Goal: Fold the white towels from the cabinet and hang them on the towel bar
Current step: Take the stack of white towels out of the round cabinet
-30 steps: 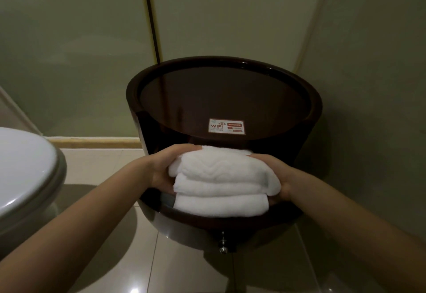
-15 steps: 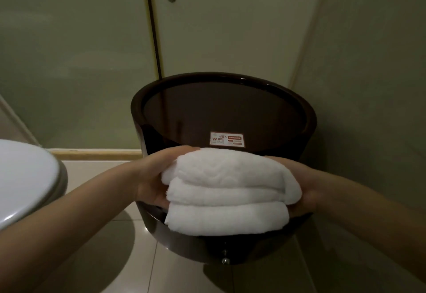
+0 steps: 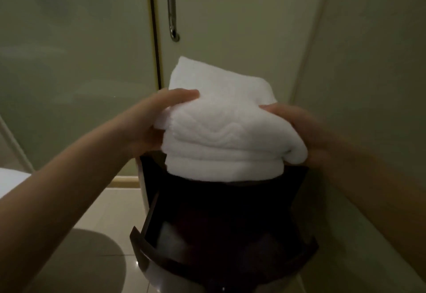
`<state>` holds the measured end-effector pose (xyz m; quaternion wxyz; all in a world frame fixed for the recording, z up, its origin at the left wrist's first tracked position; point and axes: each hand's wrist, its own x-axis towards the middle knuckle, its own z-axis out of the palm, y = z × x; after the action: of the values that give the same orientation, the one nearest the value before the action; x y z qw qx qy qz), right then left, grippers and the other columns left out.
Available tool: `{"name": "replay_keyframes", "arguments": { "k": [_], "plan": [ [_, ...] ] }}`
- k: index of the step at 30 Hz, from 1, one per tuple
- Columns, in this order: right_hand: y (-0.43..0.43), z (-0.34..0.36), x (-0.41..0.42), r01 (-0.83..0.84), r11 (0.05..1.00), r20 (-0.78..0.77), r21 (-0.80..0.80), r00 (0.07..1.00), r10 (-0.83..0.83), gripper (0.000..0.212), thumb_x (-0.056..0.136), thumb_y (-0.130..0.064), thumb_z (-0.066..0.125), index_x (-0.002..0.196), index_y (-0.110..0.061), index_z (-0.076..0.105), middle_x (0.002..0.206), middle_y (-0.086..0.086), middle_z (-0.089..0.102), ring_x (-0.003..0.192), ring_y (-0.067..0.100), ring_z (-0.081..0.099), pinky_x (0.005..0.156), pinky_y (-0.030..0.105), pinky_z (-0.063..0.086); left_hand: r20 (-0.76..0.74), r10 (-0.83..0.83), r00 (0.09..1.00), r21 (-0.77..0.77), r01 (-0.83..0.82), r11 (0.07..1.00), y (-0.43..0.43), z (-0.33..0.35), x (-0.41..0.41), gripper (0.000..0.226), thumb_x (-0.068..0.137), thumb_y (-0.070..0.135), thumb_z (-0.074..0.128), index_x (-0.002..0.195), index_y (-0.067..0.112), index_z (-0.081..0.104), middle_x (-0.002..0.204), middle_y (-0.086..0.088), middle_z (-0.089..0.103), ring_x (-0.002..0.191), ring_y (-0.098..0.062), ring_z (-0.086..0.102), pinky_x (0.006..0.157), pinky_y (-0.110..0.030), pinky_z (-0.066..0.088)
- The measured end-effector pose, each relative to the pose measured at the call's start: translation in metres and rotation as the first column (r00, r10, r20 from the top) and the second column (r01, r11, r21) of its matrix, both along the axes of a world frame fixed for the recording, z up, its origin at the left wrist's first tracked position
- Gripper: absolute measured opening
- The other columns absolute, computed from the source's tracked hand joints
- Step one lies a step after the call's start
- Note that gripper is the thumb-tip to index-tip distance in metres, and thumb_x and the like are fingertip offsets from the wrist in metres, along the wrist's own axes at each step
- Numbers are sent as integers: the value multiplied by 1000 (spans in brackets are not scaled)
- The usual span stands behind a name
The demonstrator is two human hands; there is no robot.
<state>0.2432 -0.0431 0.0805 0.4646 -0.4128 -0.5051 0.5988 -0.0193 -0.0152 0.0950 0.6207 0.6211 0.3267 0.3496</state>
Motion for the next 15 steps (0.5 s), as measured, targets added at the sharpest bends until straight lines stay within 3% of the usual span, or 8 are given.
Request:
{"name": "replay_keyframes", "arguments": {
  "k": [2,6,11,15],
  "plan": [
    [16,1,3,92,996,-33,17,995,-91,24,65,-25,68,82,-10,76,77,8,72,71,18,70,57,24,54,104,28,994,96,-38,995,18,-3,9,18,75,27,69,92,25,74,86,3,74,76,-12,72,57,-23,54],
    [51,-18,8,187,982,-70,-32,979,-189,39,68,-24,67,105,-9,68,94,9,74,84,22,71,66,28,57,199,99,975,99,-120,988,60,-33,27,50,77,21,69,125,18,55,114,-5,69,100,-23,68,70,-30,55],
    [89,-59,11,257,951,-18,-174,964,-264,43,77,-21,66,116,-6,63,110,14,69,101,30,65,88,37,51,185,214,959,-7,-217,976,103,-82,40,55,75,24,73,126,16,56,116,-6,69,104,-25,66,74,-33,55],
    [105,-86,14,253,929,25,-270,966,-256,26,87,-21,60,108,-7,65,95,10,72,86,24,68,77,32,53,96,216,972,-92,-208,974,122,-116,43,55,74,31,75,125,22,56,115,-4,69,105,-25,66,85,-42,55]
  ]
}}
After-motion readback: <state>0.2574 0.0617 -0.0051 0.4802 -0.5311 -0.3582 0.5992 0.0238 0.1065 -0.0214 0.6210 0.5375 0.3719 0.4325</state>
